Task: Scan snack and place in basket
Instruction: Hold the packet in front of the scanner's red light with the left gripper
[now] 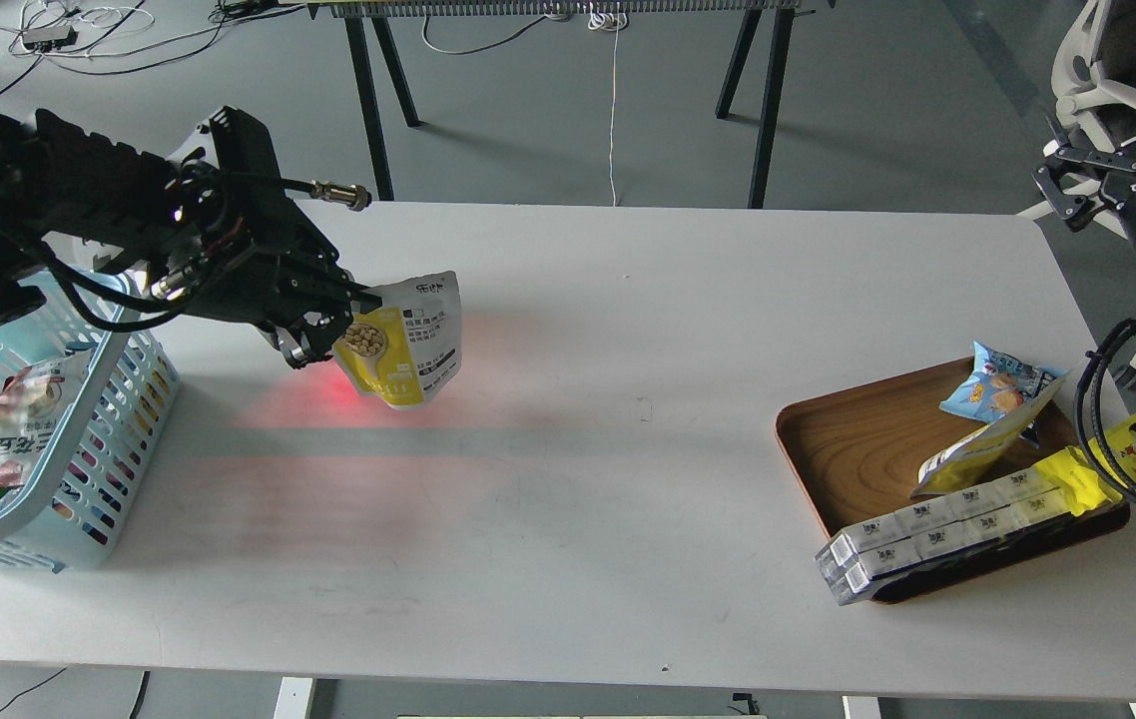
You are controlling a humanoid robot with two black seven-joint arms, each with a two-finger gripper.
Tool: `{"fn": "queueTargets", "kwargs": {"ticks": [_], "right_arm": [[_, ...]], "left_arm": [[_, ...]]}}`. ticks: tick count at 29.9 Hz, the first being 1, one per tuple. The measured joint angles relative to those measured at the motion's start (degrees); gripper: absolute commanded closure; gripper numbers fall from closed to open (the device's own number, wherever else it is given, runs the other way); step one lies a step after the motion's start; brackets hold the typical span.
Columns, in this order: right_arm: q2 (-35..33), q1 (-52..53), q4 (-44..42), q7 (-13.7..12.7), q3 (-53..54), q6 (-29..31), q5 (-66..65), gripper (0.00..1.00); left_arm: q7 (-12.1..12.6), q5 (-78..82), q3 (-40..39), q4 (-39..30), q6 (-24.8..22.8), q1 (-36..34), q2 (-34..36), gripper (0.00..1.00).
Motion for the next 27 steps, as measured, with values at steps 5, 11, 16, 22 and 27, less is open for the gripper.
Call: {"fn": "queueTargets", "kwargs": {"ticks": [5,11,16,22,27], "right_arm": [[-0.1,-0.1,0.0,0.0,0.0,0.0,0.0,0.01],[0.0,-0.1,0.0,0.0,0.0,0.0,0.0,0.01],[0.0,-0.1,0.0,0.0,0.0,0.0,0.0,0.01],[-0.4,-0.2,0.0,0.0,0.0,0.0,0.0,0.01],[-0.4,-0.2,0.0,0.0,0.0,0.0,0.0,0.01]], "left_arm": [[0.0,0.0,0.0,0.8,0.0,0.0,0.1,1.0],[0.0,0.0,0.0,1.3,0.0,0.0,0.3,1.0],[0.0,0.0,-0.1,3.1,0.0,0.1,0.2,1.0],[0.0,0.0,0.4,5.4,1.7,0.8,0.0,1.0],[0.0,0.0,0.5,5.5,2.1,1.9,0.1,1.0]]}}
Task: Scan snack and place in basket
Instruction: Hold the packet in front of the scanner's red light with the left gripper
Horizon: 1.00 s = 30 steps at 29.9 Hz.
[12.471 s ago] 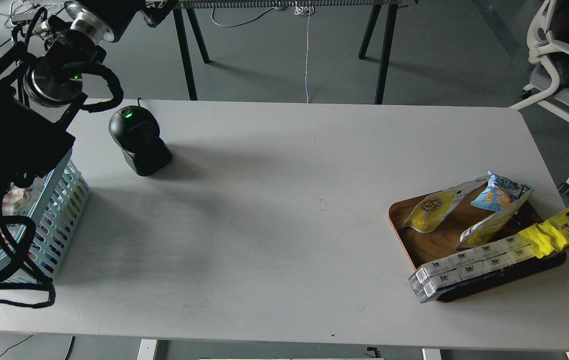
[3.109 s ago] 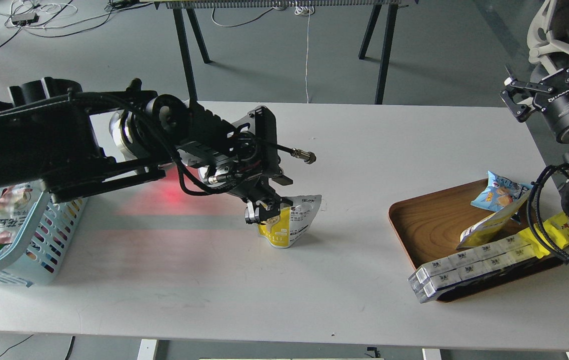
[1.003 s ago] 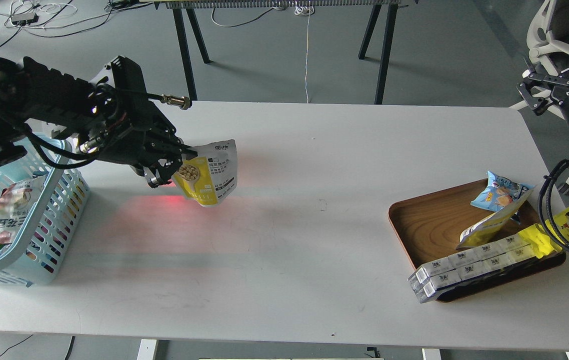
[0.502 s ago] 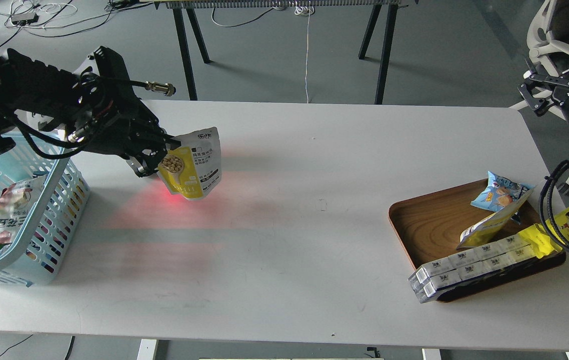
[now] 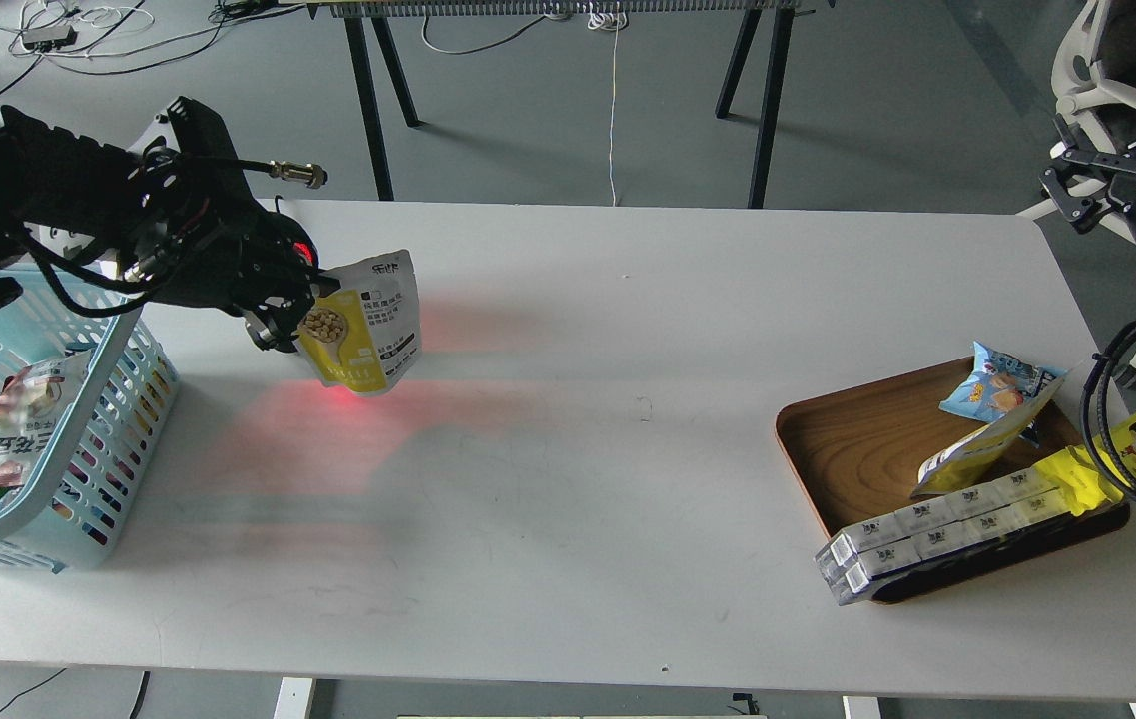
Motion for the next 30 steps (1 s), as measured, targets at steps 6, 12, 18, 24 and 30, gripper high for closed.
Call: {"fn": "queueTargets", "kwargs": {"ticks": [6,12,18,24,30], "right_arm": [[0.0,0.0,0.0,0.0,0.0,0.0,0.0,0.01],[0.1,0.0,0.0,0.0,0.1,0.0,-0.1,0.01],[0.0,0.0,0.0,0.0,0.1,0.0,-0.1,0.01],[0.0,0.0,0.0,0.0,0.1,0.0,-0.1,0.01],[-0.1,0.0,0.0,0.0,0.1,0.0,-0.1,0.01]], "left_arm": [[0.0,0.0,-0.6,0.0,0.1,0.0,0.0,1.0],[0.0,0.0,-0.8,-0.4,0.1,-0.4,-0.2,1.0],[0.0,0.0,-1.1,-0.5,0.1,-0.6,-0.2,1.0],[0.0,0.0,-1.8,-0.5,0.1,-1.7,-0.4,1.0],[0.0,0.0,-1.9,-0.4,0.1,-1.8,-0.5,1.0]]}}
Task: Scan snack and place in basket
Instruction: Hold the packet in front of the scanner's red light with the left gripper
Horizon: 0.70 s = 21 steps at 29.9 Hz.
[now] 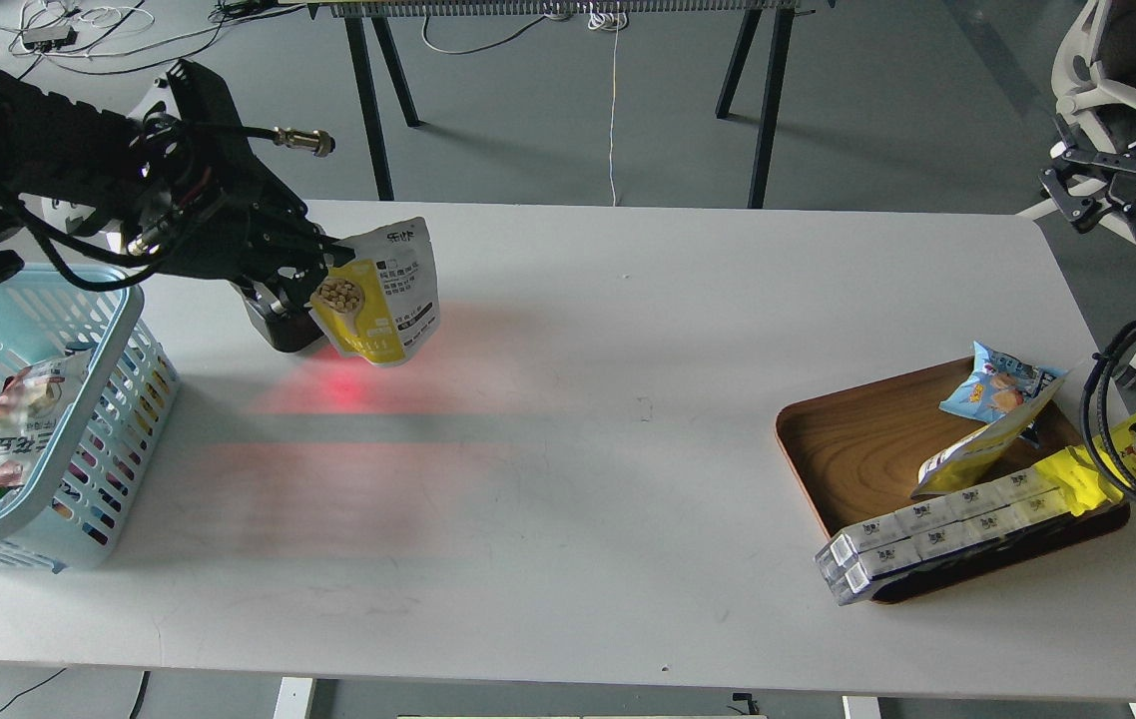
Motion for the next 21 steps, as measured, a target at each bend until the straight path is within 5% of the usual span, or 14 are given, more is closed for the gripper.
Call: {"fn": "queueTargets", "kwargs": {"ticks": [21], "right_arm": [[-0.3,-0.4,0.1,0.0,0.0,0.0,0.0,0.01]], "left_arm": [[0.0,0.0,0.9,3.1,0.0,1.0,-0.1,1.0]]}}
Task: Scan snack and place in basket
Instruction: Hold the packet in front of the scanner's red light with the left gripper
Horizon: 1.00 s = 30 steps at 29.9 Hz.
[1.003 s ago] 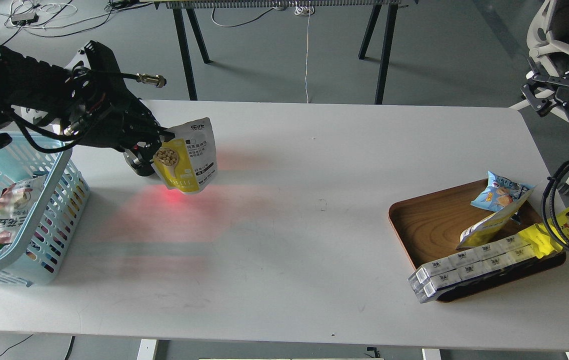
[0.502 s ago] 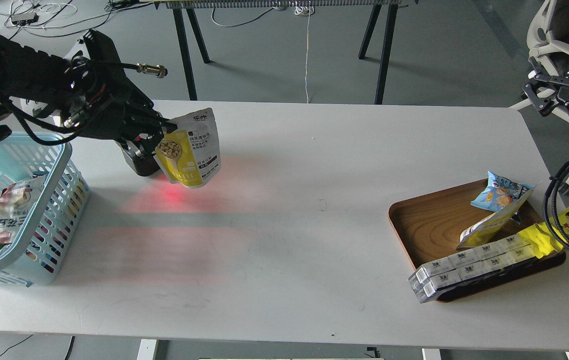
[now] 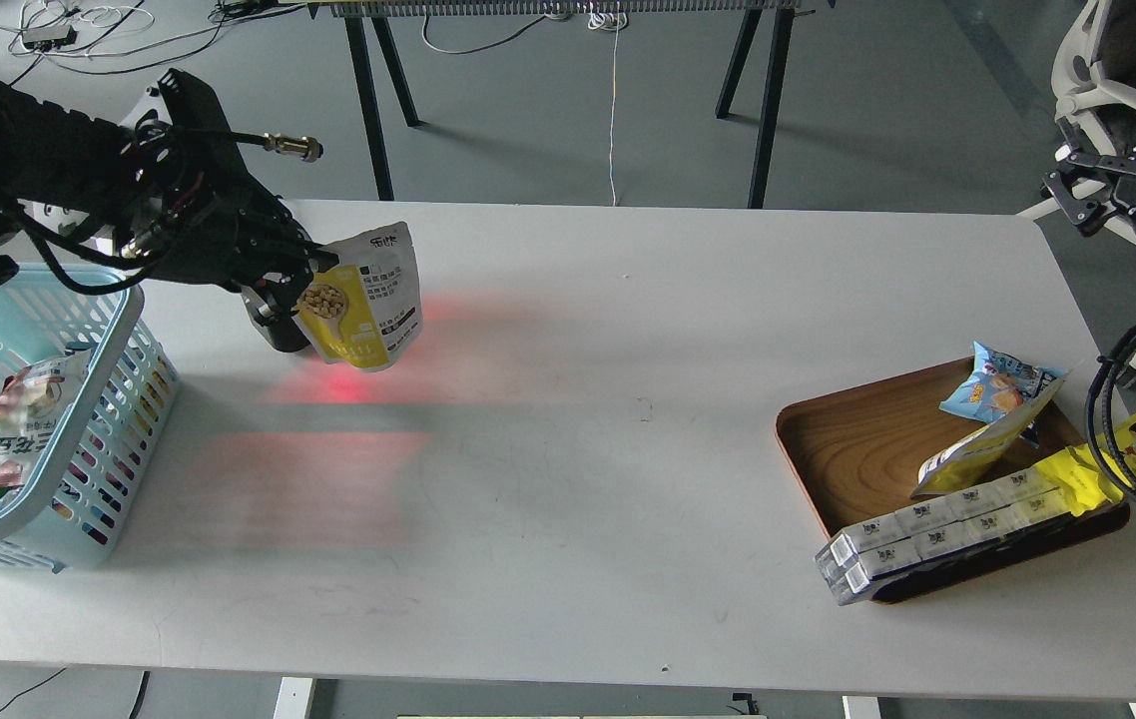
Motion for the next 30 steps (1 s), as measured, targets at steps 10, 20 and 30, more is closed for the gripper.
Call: {"fn": "queueTargets", "kwargs": {"ticks": [10,20,30], "right_arm": [[0.0,0.0,0.0,0.0,0.0,0.0,0.0,0.01],[0.0,-0.4,-0.1,0.0,0.0,0.0,0.0,0.01],[0.0,-0.6,-0.1,0.0,0.0,0.0,0.0,0.01]], "left_arm": [[0.0,0.0,0.0,2.5,0.2,0.6,-0.1,1.0],[0.0,0.0,0.2,2.1,0.2,2.0,-0.1,1.0],[0.0,0.0,0.1,-3.9,0.0,2.5,0.8,1.0]]}}
